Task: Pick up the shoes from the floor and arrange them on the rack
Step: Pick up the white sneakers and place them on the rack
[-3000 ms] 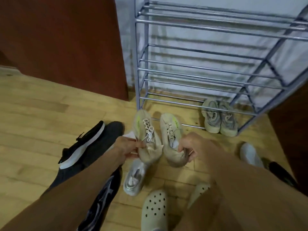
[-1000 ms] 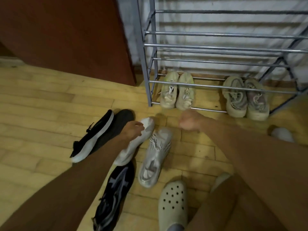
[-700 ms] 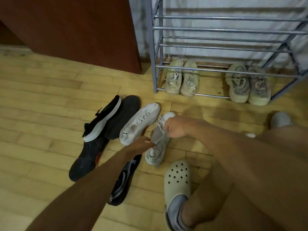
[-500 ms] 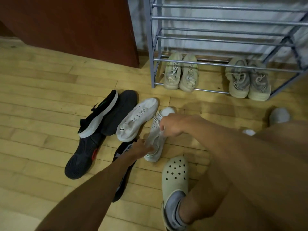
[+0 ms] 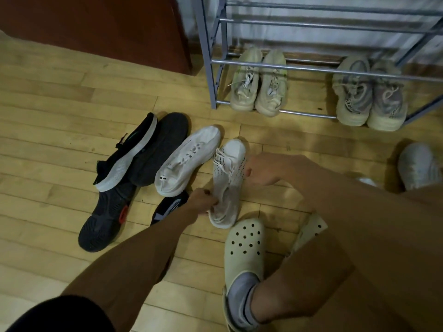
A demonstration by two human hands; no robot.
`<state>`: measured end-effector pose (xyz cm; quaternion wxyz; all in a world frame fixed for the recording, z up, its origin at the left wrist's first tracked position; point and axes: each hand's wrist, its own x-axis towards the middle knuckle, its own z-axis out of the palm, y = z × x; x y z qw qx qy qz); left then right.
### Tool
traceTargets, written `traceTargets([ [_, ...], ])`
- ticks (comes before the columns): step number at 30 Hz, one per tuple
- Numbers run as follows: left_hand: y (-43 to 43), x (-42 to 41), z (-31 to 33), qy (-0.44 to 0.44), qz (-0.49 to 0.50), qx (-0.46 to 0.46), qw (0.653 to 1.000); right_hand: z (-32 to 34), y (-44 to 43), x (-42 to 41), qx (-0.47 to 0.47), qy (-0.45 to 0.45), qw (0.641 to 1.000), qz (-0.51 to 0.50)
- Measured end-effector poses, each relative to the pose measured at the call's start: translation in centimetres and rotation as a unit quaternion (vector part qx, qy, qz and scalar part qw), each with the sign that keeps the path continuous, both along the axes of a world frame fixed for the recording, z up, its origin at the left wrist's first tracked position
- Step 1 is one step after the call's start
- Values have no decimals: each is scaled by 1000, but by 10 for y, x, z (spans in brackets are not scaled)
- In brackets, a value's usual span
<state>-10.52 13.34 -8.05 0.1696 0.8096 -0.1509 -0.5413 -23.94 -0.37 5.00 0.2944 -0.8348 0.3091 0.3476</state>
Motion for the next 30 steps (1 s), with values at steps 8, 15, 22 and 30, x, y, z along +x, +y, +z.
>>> traceTargets([
  [8,14,-21,3,7,-32,-14,999,3,7,-18,10,-9,1000,-20],
  [15,14,-7,28,88,39,10,995,14,10,-32,-5,-2,1000,-31],
  [22,29,0,92,117,38,-82,989,52,19,-21,-37,-52,995,-73],
  [30,6,19,246,83,15,-317,945,138,26,-8,52,-266,922,-277],
])
